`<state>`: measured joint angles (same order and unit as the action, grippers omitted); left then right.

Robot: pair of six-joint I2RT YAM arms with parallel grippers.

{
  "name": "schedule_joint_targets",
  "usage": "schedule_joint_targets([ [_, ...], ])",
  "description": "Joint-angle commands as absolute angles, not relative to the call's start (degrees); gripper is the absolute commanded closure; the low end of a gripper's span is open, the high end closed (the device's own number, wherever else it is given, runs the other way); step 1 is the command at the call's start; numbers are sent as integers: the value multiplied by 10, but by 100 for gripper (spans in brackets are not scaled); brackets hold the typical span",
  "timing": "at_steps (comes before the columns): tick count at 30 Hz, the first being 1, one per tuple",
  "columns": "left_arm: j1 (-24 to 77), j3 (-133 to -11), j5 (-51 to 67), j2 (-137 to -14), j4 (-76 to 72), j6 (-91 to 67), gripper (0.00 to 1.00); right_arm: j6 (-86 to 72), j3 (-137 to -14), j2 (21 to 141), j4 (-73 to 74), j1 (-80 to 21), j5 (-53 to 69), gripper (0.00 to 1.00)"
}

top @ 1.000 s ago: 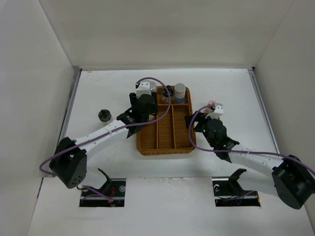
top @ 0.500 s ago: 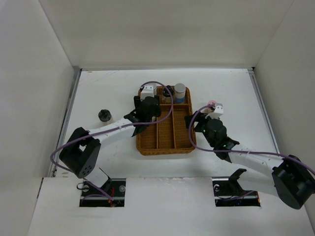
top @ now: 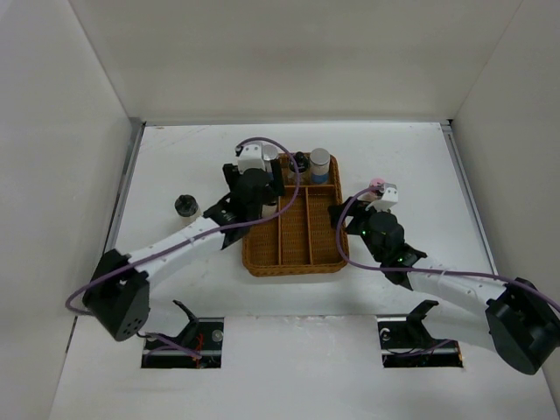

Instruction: Organize the condiment bottles

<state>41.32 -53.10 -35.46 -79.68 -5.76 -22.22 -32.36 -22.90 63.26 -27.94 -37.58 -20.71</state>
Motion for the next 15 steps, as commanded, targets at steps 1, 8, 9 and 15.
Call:
schedule_joint_targets([
  [1,407,-518,-409,-705,-30,-217,15,-317,-238,616,-315,-380,-208,15],
  [8,314,-464,-474,-603,133,-272,16,-320,-238,618,-317,-380,-207,14],
  [9,295,-456,-467,-594,148,-279,16,-324,-238,622,-317,-380,-202,14],
  [15,228,-410,-439,-584,161,-327,16,-323,-241,628,-320,-383,-202,13],
])
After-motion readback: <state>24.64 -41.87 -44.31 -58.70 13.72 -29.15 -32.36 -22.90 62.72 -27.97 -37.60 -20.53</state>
